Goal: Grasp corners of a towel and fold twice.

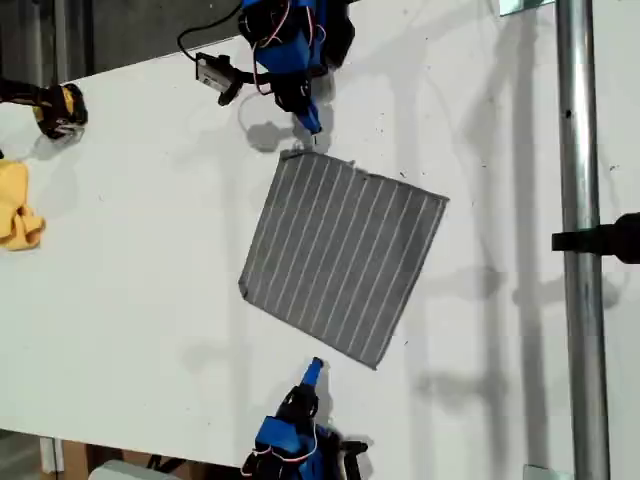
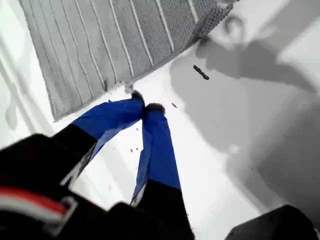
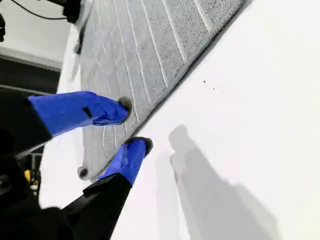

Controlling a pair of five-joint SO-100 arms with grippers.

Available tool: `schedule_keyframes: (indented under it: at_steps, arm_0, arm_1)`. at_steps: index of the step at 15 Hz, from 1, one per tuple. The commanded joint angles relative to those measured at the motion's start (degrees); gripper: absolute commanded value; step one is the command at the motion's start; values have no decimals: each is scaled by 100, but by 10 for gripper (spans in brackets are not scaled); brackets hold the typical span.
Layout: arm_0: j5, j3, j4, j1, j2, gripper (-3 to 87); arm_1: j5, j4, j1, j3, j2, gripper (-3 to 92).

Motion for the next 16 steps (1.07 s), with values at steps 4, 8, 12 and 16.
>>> schedule_keyframes:
  at_steps: [4, 8, 12, 16]
  arm_0:
    - [-1433, -97, -308, 97, 35, -10]
    - [-1863, 0, -387, -202, 35, 15]
    - [-2232, -589, -35, -79, 26, -10]
    - [-2391, -721, 53, 35, 26, 23]
  arm_1:
    - [-123, -9, 325, -299, 53, -2]
    - [-123, 35, 264, -396, 53, -2]
    - [158, -501, -149, -1863, -1714, -2]
    - [-35, -527, -1020, -6003, -7462, -2]
